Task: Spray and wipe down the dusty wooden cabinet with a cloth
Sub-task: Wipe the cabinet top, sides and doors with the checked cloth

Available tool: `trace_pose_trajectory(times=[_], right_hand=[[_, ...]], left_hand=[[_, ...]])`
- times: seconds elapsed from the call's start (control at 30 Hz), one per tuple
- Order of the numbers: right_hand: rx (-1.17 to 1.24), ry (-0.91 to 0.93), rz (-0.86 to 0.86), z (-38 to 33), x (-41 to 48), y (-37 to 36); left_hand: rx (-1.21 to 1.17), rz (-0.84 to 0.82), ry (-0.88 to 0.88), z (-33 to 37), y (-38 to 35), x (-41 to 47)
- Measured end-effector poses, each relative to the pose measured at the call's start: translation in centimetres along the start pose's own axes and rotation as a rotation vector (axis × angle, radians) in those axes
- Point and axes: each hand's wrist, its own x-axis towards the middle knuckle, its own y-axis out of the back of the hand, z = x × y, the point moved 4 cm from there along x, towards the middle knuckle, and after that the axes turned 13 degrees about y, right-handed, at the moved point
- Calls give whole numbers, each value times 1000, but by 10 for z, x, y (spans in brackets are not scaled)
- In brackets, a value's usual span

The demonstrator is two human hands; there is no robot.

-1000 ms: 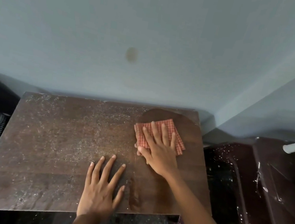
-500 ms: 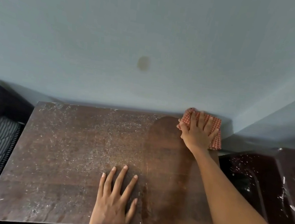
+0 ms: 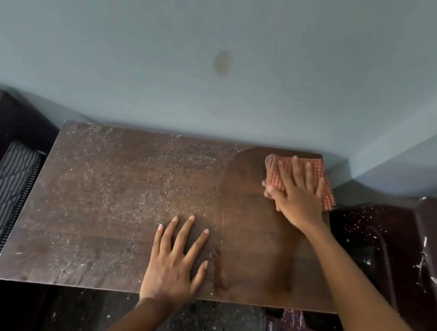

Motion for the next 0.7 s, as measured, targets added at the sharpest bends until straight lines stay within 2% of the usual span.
trace_pose_trajectory(times=[0.07, 0.13, 0.33, 0.5, 0.7], right_hand=[[61, -123, 28, -10, 16, 4], [84, -145, 34, -31, 34, 6], [56, 61, 25, -85, 44, 0], [-69, 247, -55, -62, -6, -12], [35, -71, -74, -15, -1, 3]], left_hand=[[1, 9, -4, 1, 1, -1], [2, 23, -4, 1, 2, 0], [-3, 18, -3, 1, 2, 0], [-12, 3, -8, 1, 5, 0], [-32, 107, -39, -24, 32, 34]])
